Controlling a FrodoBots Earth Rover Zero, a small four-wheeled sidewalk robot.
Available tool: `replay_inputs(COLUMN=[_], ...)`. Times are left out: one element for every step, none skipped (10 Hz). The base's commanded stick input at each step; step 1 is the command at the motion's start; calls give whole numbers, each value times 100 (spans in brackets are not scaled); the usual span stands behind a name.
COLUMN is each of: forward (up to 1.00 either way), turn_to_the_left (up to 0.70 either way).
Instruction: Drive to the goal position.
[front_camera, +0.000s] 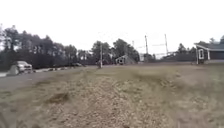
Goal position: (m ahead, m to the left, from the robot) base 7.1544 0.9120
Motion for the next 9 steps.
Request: replay_inputs(forward=[70,70,70,70,70,70,70,70,70], turn_to_the_left=[0,0,0,0,0,0,0,0,0])
